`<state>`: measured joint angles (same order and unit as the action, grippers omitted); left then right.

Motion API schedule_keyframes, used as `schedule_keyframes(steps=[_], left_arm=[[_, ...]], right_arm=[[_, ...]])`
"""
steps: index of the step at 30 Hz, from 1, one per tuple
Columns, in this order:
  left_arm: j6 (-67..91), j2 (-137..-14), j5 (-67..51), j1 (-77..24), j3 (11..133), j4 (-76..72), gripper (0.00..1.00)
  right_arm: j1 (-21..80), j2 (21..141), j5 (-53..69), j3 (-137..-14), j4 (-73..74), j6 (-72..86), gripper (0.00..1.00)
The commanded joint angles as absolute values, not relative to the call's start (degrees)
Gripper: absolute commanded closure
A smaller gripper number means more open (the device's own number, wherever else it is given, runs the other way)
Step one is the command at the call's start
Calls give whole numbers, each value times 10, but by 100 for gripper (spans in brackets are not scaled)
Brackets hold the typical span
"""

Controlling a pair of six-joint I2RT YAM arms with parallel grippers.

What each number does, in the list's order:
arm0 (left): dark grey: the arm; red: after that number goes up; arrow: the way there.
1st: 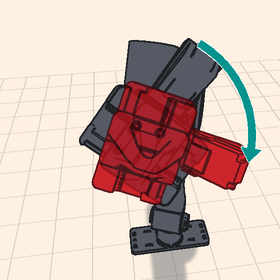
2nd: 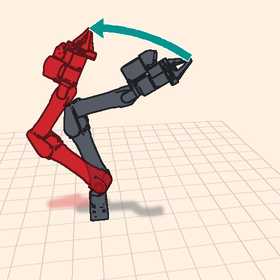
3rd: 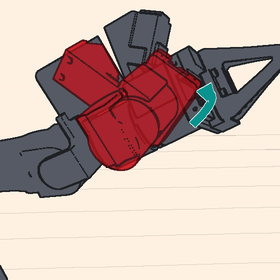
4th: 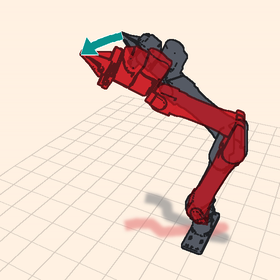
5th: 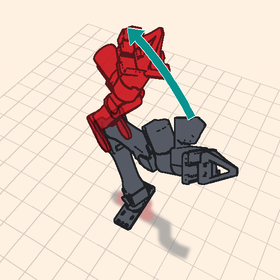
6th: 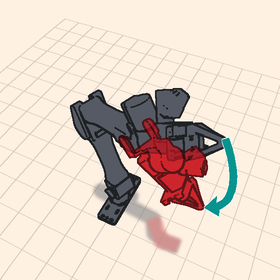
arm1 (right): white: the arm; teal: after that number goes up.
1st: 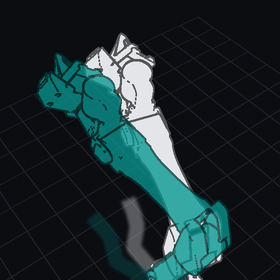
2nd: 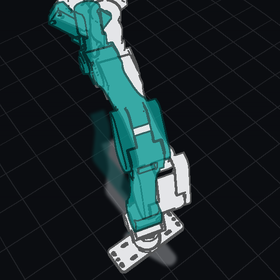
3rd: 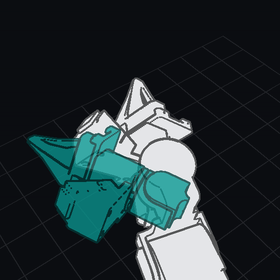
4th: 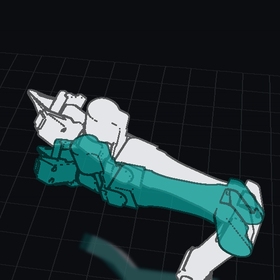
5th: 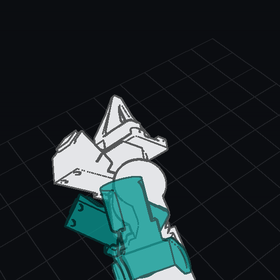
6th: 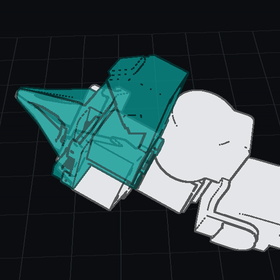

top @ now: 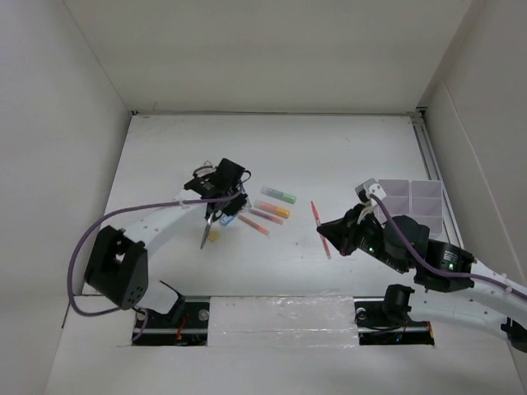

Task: Sort the stationery into containers
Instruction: Grab a piece of stationery with the left arm, then cap the pen

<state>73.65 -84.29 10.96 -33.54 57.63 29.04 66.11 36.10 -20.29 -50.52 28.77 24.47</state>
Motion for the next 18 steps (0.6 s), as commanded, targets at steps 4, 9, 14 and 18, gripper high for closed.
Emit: schedule_keyframes(steps=[4,9,14,18], left_arm=[[511,-741,-8,-301,618,188,100],[419,-706,-153,-301,636,135,100],[354,-629,-250,-301,624,88,100],[334,-586,-272,-301,624,95,100]], right_arm=[[667,393,-123,-483,213,251,100],[667,413,7,-436,117,279,100],[667,456,88,-415,34,317,100],[667,474,74,-402,-4,355,100]])
